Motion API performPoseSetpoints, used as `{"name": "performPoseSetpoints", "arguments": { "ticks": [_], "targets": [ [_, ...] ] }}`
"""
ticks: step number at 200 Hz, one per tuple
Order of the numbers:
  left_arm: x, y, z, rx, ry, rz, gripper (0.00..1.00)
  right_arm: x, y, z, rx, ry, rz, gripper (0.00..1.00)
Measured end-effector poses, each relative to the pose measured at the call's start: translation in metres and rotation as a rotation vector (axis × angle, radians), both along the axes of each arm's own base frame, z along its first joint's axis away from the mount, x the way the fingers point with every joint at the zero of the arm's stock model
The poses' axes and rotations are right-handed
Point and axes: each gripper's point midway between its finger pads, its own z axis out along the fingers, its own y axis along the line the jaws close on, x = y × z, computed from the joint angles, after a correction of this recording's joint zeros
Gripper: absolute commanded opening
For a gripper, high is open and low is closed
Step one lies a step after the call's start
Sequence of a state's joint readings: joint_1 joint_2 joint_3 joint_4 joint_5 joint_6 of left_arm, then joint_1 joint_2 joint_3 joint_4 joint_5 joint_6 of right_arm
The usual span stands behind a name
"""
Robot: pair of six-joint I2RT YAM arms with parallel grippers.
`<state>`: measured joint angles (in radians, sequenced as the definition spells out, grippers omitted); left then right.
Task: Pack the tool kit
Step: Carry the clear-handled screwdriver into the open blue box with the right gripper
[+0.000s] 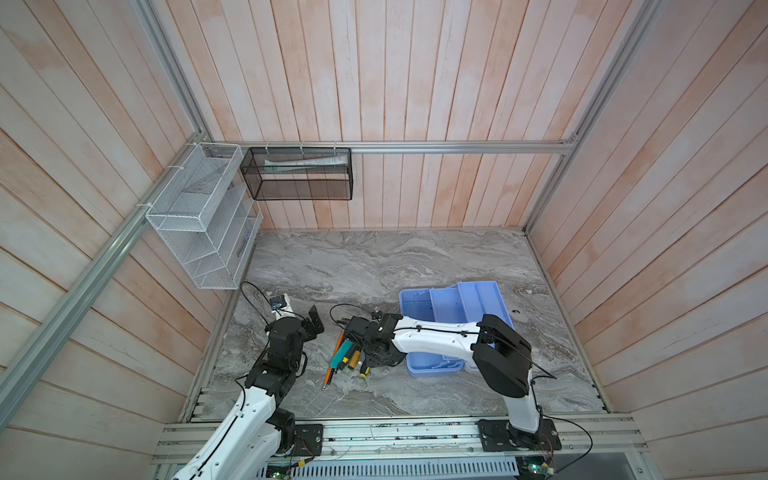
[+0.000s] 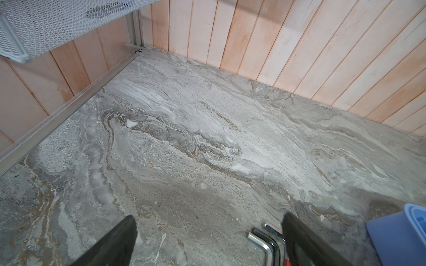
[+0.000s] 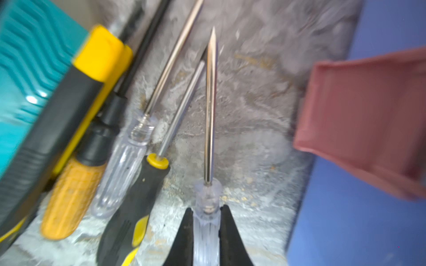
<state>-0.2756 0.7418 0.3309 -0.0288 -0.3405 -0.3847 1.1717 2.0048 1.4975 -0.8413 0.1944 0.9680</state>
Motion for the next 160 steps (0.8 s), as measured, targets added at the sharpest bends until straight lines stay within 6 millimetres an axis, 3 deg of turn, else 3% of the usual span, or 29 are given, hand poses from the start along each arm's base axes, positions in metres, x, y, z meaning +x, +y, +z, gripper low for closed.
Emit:
{"name": "performPoseSetpoints", "arguments": {
  "ticks": [45, 70, 100, 138, 160],
  "targets": [
    [0.001, -0.003, -0.009, 0.003, 0.031, -0.014, 1.0, 0.015, -0.003, 0.062, 0.12, -0.081, 0.026, 0.0],
    [0.001, -0.004, -0.009, 0.0, 0.032, -0.02, 1.0, 0.028, -0.02, 0.098, 0.194, -0.123, 0.037, 0.0],
    [0.001, -0.004, -0.009, 0.002, 0.031, -0.022, 1.0, 0.05, -0.059, 0.128, 0.222, -0.177, 0.027, 0.0],
    [0.002, -0.005, -0.008, 0.002, 0.029, -0.029, 1.0, 0.07, -0.119, 0.144, 0.169, -0.217, -0.006, 0.0],
    [0.003, -0.006, -0.012, 0.005, 0.042, -0.03, 1.0, 0.075, -0.165, 0.15, 0.123, -0.263, -0.048, 0.0]
  ]
}}
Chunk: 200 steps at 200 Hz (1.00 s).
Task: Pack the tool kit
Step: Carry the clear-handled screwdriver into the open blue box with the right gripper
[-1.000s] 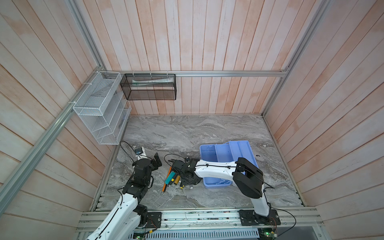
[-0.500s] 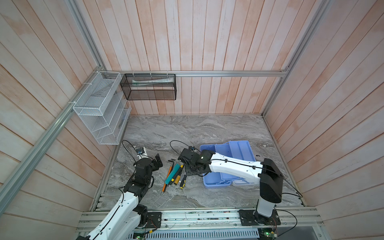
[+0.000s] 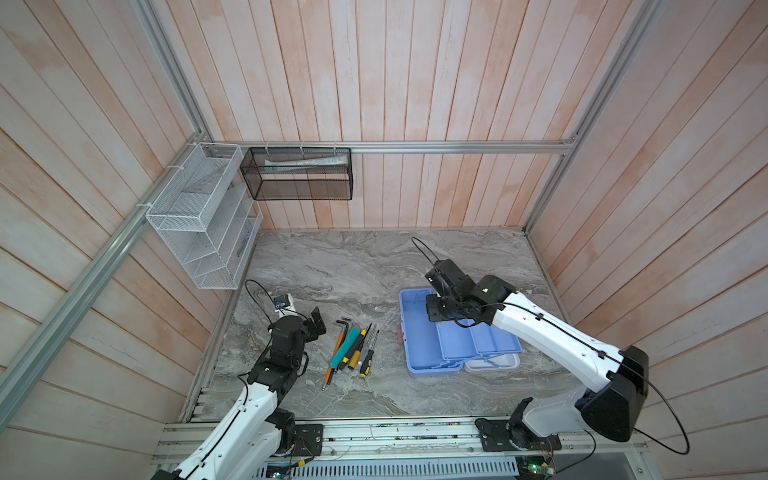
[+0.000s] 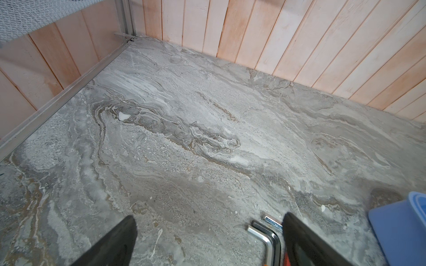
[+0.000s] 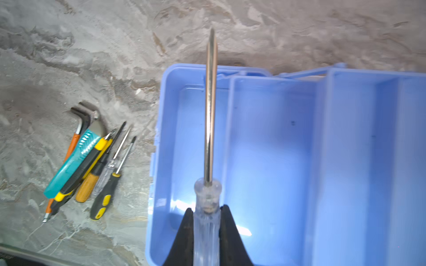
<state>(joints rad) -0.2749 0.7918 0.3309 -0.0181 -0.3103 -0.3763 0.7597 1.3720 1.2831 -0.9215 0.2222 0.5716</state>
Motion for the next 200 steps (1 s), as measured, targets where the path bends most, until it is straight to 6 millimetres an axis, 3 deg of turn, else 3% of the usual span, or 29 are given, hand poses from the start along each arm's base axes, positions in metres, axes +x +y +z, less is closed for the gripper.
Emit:
{"name": "performPoseSetpoints", "arguments": {
  "ticks": [26, 56, 84, 177, 200],
  "targets": [
    [0.001, -0.002, -0.006, 0.006, 0.025, -0.008, 1.0, -0.003, -0.041, -0.001, -0.053, -0.014, -0.047, 0.0],
    [0.002, -0.003, -0.007, 0.007, 0.029, -0.016, 1.0, 0.001, -0.074, -0.004, -0.09, -0.02, -0.096, 0.0],
    [0.002, -0.003, -0.005, 0.006, 0.023, -0.017, 1.0, 0.004, -0.1, -0.02, -0.139, 0.013, -0.13, 0.0],
    [0.003, -0.003, -0.006, 0.007, 0.026, -0.017, 1.0, -0.001, -0.091, -0.051, -0.135, 0.088, -0.052, 0.0],
    [0.003, -0.003, -0.006, 0.007, 0.025, -0.017, 1.0, -0.002, -0.091, -0.056, -0.142, 0.103, -0.051, 0.17]
  ]
}}
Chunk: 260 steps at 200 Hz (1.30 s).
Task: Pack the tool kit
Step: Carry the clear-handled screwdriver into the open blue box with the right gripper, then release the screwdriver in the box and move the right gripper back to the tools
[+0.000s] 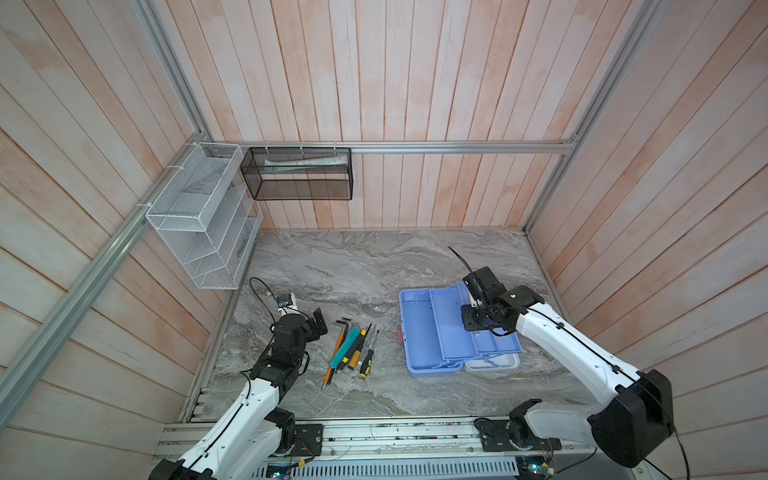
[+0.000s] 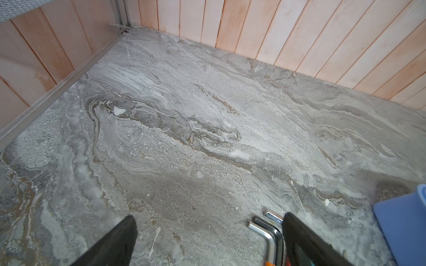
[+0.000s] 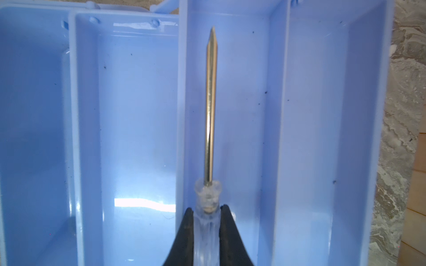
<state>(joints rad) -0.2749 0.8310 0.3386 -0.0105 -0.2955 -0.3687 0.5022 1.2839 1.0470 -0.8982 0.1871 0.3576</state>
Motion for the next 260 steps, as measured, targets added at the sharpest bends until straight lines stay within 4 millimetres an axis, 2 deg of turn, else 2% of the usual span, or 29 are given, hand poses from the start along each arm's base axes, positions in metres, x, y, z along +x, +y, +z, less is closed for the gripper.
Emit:
{"name": "performPoseSetpoints", "arguments": {
  "ticks": [15, 29, 56, 78, 96, 116, 138, 159, 174, 201, 221, 260],
  "targets": [
    [0.0, 0.0, 0.0, 0.0, 0.0, 0.0, 1.0, 0.0, -0.001, 0.0, -0.006, -0.002, 0.0, 0.34],
    [0.0, 0.0, 0.0, 0.0, 0.0, 0.0, 1.0, 0.001, -0.004, 0.001, -0.017, -0.006, -0.006, 0.42],
    [0.0, 0.0, 0.0, 0.0, 0.0, 0.0, 1.0, 0.003, -0.004, 0.01, -0.017, -0.014, -0.015, 0.45],
    [0.0, 0.0, 0.0, 0.0, 0.0, 0.0, 1.0, 0.009, 0.002, 0.03, -0.003, -0.054, -0.017, 0.45],
    [0.0, 0.0, 0.0, 0.0, 0.0, 0.0, 1.0, 0.012, 0.017, 0.052, 0.02, -0.103, -0.002, 0.45],
    [0.0, 0.0, 0.0, 0.0, -0.001, 0.0, 1.0, 0.01, 0.045, 0.071, 0.054, -0.152, 0.033, 0.42],
    [0.0, 0.0, 0.001, 0.0, -0.002, 0.0, 1.0, -0.005, 0.088, 0.073, 0.107, -0.159, 0.096, 0.4],
    [0.0, 0.0, 0.001, -0.001, -0.004, 0.0, 1.0, -0.025, 0.144, 0.06, 0.194, -0.137, 0.158, 0.43],
    [0.0, 0.0, 0.001, -0.001, -0.004, 0.0, 1.0, -0.043, 0.187, 0.043, 0.253, -0.113, 0.199, 0.43],
    [0.0, 0.0, 0.001, -0.001, -0.004, 0.0, 1.0, -0.068, 0.241, 0.012, 0.321, -0.061, 0.228, 0.43],
    [0.0, 0.0, 0.002, -0.003, -0.008, 0.001, 1.0, -0.078, 0.259, -0.015, 0.313, -0.014, 0.217, 0.45],
    [0.0, 0.001, 0.006, -0.006, -0.02, 0.002, 1.0, -0.086, 0.27, -0.064, 0.23, 0.069, 0.191, 0.49]
  ]
}}
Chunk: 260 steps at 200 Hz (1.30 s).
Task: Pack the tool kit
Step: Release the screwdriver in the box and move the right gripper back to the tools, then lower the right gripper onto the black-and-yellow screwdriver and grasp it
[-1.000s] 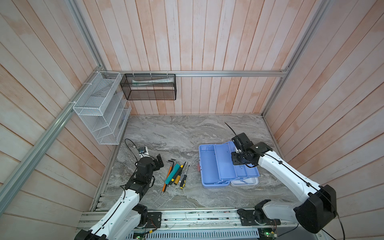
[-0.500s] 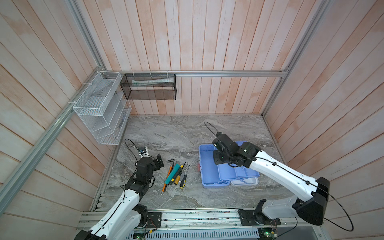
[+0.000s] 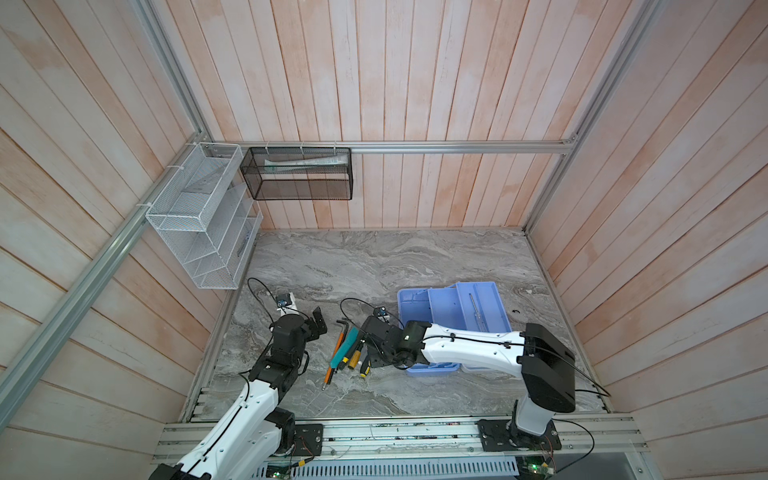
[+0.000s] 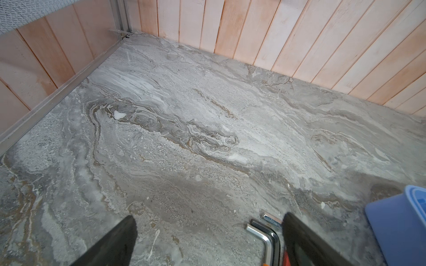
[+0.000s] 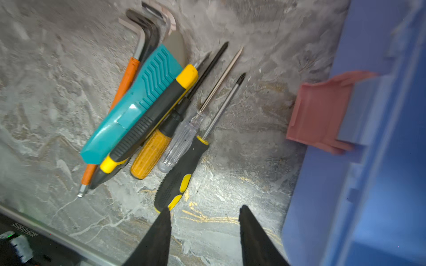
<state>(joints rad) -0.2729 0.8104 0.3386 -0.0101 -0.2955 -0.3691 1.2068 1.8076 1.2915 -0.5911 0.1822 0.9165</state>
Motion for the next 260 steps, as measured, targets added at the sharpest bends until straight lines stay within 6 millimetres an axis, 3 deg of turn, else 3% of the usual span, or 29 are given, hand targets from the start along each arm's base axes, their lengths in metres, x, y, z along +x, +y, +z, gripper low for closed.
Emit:
{"name": "performPoseSetpoints", "arguments": {
  "ticks": [71, 123, 175, 217, 260],
  "targets": [
    [0.0, 0.0, 0.0, 0.0, 0.0, 0.0, 1.0, 0.003, 0.027, -0.016, -0.004, 0.037, 0.011, 0.49],
    [0.0, 0.0, 0.004, -0.004, -0.015, 0.0, 1.0, 0.002, 0.031, -0.038, -0.071, 0.061, 0.021, 0.49],
    [0.0, 0.001, 0.004, -0.004, -0.015, 0.001, 1.0, -0.002, 0.021, -0.043, -0.105, 0.073, 0.022, 0.48],
    [0.0, 0.001, 0.004, -0.004, -0.015, 0.003, 1.0, -0.011, -0.003, -0.028, -0.113, 0.076, 0.022, 0.47],
    [0.0, 0.001, 0.004, -0.004, -0.015, 0.003, 1.0, -0.012, -0.005, -0.019, -0.087, 0.068, 0.024, 0.49]
  ]
}}
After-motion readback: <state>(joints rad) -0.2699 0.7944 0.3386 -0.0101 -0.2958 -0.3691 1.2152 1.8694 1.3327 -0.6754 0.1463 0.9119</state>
